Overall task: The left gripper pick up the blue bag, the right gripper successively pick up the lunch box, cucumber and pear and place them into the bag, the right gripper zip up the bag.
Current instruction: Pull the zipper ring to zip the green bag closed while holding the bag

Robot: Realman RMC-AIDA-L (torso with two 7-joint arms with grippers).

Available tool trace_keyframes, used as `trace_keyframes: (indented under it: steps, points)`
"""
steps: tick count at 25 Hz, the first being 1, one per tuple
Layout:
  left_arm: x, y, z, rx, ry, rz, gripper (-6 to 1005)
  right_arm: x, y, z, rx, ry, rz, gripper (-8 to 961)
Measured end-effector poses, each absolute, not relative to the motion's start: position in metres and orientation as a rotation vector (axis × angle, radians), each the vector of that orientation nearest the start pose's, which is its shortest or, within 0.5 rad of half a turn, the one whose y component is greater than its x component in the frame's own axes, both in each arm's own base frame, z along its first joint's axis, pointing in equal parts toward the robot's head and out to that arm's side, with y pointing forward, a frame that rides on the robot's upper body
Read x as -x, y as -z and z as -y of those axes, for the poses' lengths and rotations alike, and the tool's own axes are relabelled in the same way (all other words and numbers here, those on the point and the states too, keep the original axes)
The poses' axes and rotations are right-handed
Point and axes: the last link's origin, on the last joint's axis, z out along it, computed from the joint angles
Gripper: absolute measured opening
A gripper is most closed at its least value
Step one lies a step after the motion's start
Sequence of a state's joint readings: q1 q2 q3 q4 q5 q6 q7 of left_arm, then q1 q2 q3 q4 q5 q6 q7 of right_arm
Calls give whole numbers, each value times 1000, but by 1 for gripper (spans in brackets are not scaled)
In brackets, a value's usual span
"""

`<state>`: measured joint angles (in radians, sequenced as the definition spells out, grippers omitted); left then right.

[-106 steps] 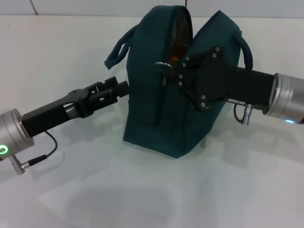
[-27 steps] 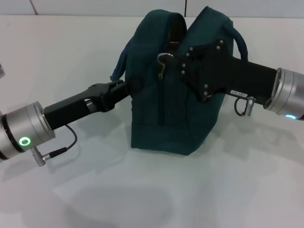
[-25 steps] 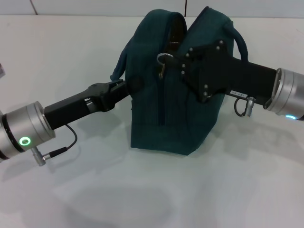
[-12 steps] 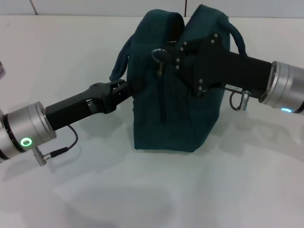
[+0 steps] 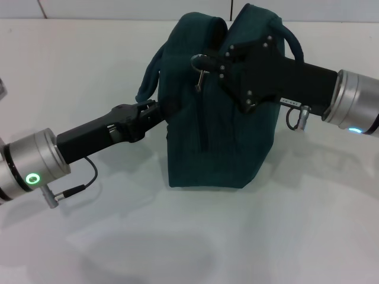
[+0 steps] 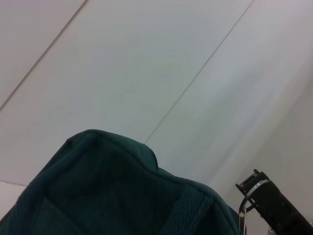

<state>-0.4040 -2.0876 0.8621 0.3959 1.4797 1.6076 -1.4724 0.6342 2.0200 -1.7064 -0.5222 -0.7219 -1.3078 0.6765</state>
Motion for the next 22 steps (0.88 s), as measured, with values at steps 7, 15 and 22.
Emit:
trace_keyframes:
  steps: [7, 15, 22]
  points:
    - [266, 21, -289, 2396, 1327, 1097, 89, -148, 47, -353, 2495, -1132, 193, 7]
    - [267, 22, -289, 2393, 1321, 1101, 92, -153, 48, -349, 2497, -1136, 175, 7]
    - [270, 21, -290, 2377, 1301, 1084, 95, -154, 53, -345, 2515, -1136, 172, 7]
